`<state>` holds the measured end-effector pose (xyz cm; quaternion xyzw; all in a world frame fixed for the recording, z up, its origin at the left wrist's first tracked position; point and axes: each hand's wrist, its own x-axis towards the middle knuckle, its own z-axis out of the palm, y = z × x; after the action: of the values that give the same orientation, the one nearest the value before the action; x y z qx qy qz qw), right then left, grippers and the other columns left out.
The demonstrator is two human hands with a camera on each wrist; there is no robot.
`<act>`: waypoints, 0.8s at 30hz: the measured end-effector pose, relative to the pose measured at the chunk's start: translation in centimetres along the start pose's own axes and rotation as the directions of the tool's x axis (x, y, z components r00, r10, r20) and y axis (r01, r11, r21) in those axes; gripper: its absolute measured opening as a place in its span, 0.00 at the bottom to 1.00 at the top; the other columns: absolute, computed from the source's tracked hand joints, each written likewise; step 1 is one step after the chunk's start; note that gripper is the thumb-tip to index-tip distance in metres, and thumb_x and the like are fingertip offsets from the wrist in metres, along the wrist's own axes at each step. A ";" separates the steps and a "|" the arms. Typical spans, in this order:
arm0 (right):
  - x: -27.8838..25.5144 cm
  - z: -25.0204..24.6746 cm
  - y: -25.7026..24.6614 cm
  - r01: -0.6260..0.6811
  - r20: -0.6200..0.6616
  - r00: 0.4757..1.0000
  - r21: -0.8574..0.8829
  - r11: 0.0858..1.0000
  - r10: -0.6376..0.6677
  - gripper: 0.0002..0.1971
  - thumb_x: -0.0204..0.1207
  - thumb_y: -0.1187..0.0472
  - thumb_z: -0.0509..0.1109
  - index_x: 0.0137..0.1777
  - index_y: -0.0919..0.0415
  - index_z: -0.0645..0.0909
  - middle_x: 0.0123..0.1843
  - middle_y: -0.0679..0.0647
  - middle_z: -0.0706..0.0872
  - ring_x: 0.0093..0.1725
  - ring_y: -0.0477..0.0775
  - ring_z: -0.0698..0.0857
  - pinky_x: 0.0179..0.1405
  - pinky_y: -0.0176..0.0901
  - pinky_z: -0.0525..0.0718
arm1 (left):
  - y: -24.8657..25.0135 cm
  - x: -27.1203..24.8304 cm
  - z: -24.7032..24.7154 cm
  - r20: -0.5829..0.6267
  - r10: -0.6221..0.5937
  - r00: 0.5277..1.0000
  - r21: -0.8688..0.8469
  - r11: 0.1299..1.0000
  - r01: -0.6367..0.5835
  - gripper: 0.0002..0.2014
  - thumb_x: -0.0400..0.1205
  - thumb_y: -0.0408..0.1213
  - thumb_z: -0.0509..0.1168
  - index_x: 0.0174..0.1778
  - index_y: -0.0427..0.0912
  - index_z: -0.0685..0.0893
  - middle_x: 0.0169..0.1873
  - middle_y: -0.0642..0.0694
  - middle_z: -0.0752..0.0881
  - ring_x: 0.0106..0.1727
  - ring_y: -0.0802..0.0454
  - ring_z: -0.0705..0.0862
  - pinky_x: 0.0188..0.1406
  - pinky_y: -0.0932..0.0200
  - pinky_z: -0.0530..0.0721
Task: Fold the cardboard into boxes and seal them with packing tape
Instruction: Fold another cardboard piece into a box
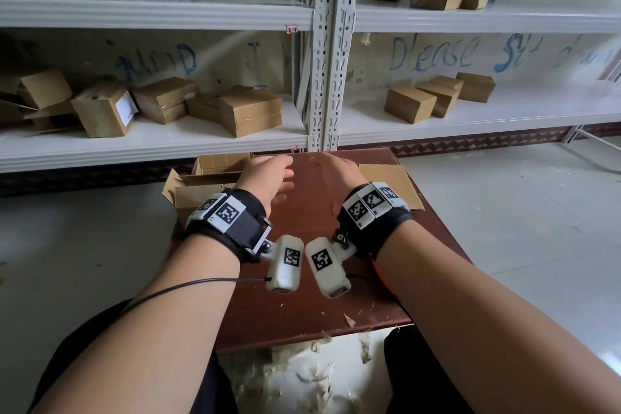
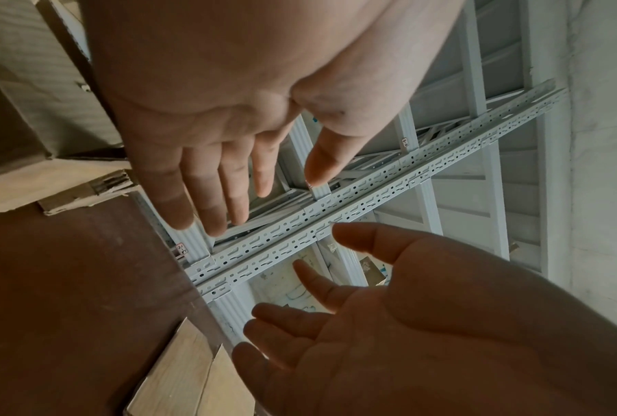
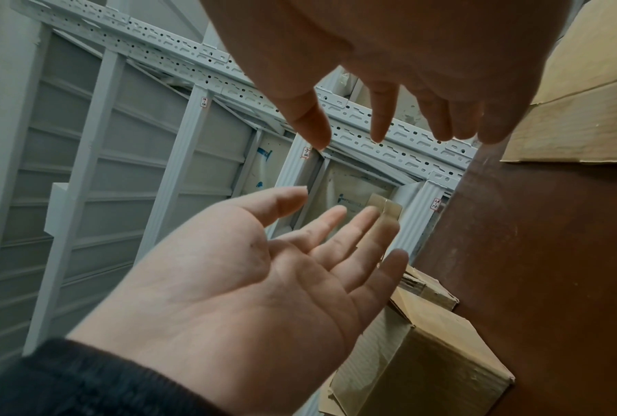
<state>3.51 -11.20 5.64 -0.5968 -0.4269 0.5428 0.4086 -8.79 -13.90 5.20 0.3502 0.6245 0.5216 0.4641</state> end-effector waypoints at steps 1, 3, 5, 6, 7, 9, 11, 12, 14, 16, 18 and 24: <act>0.2 -0.1 0.0 -0.002 0.000 1.000 0.003 1.000 0.002 0.18 0.80 0.52 0.74 0.65 0.61 0.85 0.43 0.55 0.87 0.38 0.57 0.85 0.42 0.45 0.81 | -0.1 0.2 0.1 0.004 -0.006 1.000 -0.004 1.000 0.006 0.03 0.87 0.43 0.66 0.53 0.49 0.82 0.57 0.43 0.91 0.51 0.45 0.90 0.49 0.50 0.85; 0.7 -0.4 -0.2 -0.003 0.007 1.000 -0.007 1.000 0.003 0.16 0.81 0.54 0.73 0.63 0.63 0.85 0.41 0.55 0.86 0.37 0.56 0.84 0.40 0.44 0.81 | -0.1 0.6 0.4 0.016 -0.016 1.000 -0.020 1.000 0.017 0.06 0.87 0.43 0.66 0.57 0.47 0.82 0.57 0.44 0.91 0.51 0.45 0.90 0.49 0.50 0.86; 0.9 -0.7 -0.2 -0.009 0.001 1.000 -0.032 0.999 0.009 0.13 0.82 0.54 0.72 0.59 0.62 0.85 0.37 0.53 0.82 0.33 0.53 0.80 0.35 0.42 0.77 | -0.1 1.0 0.7 0.026 -0.022 0.999 -0.030 0.999 0.023 0.09 0.87 0.43 0.65 0.60 0.46 0.82 0.57 0.44 0.91 0.51 0.45 0.90 0.47 0.51 0.86; 1.1 -0.8 -0.2 -0.014 -0.004 1.000 -0.044 0.999 0.014 0.12 0.83 0.54 0.72 0.59 0.61 0.84 0.36 0.52 0.80 0.32 0.52 0.78 0.33 0.42 0.74 | -0.2 1.2 0.8 0.028 -0.026 0.999 -0.035 0.999 0.027 0.10 0.87 0.43 0.65 0.61 0.45 0.82 0.57 0.44 0.91 0.51 0.45 0.90 0.47 0.51 0.86; 1.4 -0.8 -0.2 -0.022 -0.004 1.000 -0.048 0.999 0.022 0.14 0.82 0.53 0.72 0.61 0.62 0.84 0.36 0.52 0.80 0.32 0.52 0.77 0.33 0.42 0.73 | -0.2 1.4 1.0 0.029 -0.032 0.999 -0.041 0.999 0.033 0.11 0.87 0.43 0.65 0.63 0.45 0.82 0.57 0.43 0.91 0.51 0.45 0.90 0.47 0.51 0.86; 1.7 -0.7 -0.4 -0.037 0.006 0.999 -0.047 0.998 0.038 0.18 0.80 0.51 0.73 0.64 0.61 0.85 0.42 0.54 0.87 0.38 0.56 0.85 0.40 0.45 0.79 | -0.3 1.7 1.3 0.037 -0.044 0.998 -0.045 0.998 0.045 0.12 0.88 0.43 0.65 0.65 0.44 0.82 0.57 0.44 0.90 0.51 0.45 0.89 0.50 0.50 0.86; 2.1 -0.8 -0.5 -0.049 0.012 0.999 -0.060 0.997 0.050 0.18 0.79 0.50 0.73 0.63 0.61 0.86 0.49 0.56 0.90 0.48 0.60 0.89 0.55 0.50 0.83 | -0.3 2.1 1.5 0.048 -0.059 0.997 -0.046 0.997 0.062 0.14 0.87 0.44 0.64 0.66 0.44 0.82 0.58 0.44 0.90 0.52 0.45 0.90 0.51 0.49 0.87; 2.3 -1.0 -0.6 -0.052 0.012 0.999 -0.062 0.997 0.053 0.17 0.80 0.50 0.73 0.62 0.61 0.87 0.46 0.55 0.88 0.47 0.59 0.87 0.56 0.50 0.82 | -0.3 2.4 1.6 0.056 -0.070 0.996 -0.050 0.996 0.073 0.14 0.87 0.44 0.64 0.66 0.44 0.82 0.59 0.44 0.90 0.53 0.45 0.90 0.50 0.49 0.87; 2.7 -1.4 -0.7 -0.063 0.007 0.998 -0.077 0.995 0.064 0.18 0.81 0.50 0.72 0.65 0.62 0.85 0.41 0.53 0.82 0.40 0.54 0.81 0.55 0.50 0.78 | -0.3 2.9 1.8 0.070 -0.093 0.993 -0.056 0.994 0.097 0.13 0.88 0.45 0.64 0.65 0.44 0.82 0.61 0.43 0.90 0.56 0.44 0.90 0.50 0.49 0.86; 3.2 -1.9 -0.7 -0.081 0.001 0.997 -0.112 0.990 0.081 0.20 0.83 0.50 0.72 0.68 0.61 0.83 0.42 0.53 0.80 0.39 0.52 0.78 0.56 0.50 0.77 | -0.2 3.4 2.0 0.082 -0.113 0.990 -0.051 0.992 0.118 0.13 0.88 0.45 0.62 0.65 0.45 0.81 0.63 0.43 0.89 0.60 0.43 0.90 0.50 0.50 0.86; 3.6 -2.2 -0.8 -0.084 0.005 0.996 -0.147 0.986 0.085 0.21 0.83 0.49 0.71 0.70 0.61 0.84 0.40 0.52 0.77 0.38 0.52 0.77 0.57 0.50 0.77 | -0.2 3.9 2.3 0.101 -0.132 0.986 -0.044 0.990 0.137 0.13 0.89 0.46 0.61 0.66 0.45 0.80 0.65 0.43 0.88 0.61 0.44 0.89 0.51 0.50 0.85; 4.6 -3.5 -0.8 -0.056 0.007 0.998 -0.191 0.980 0.058 0.22 0.85 0.50 0.70 0.73 0.61 0.84 0.40 0.52 0.76 0.36 0.50 0.75 0.51 0.47 0.79 | -0.7 5.2 3.2 0.170 -0.208 0.963 -0.075 0.972 0.223 0.14 0.90 0.46 0.58 0.67 0.45 0.78 0.66 0.43 0.86 0.58 0.44 0.87 0.50 0.49 0.86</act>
<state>7.12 -6.66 5.28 -0.6418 -0.4622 0.5146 0.3311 -7.43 -8.26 3.30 0.2991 0.5943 0.4668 0.5827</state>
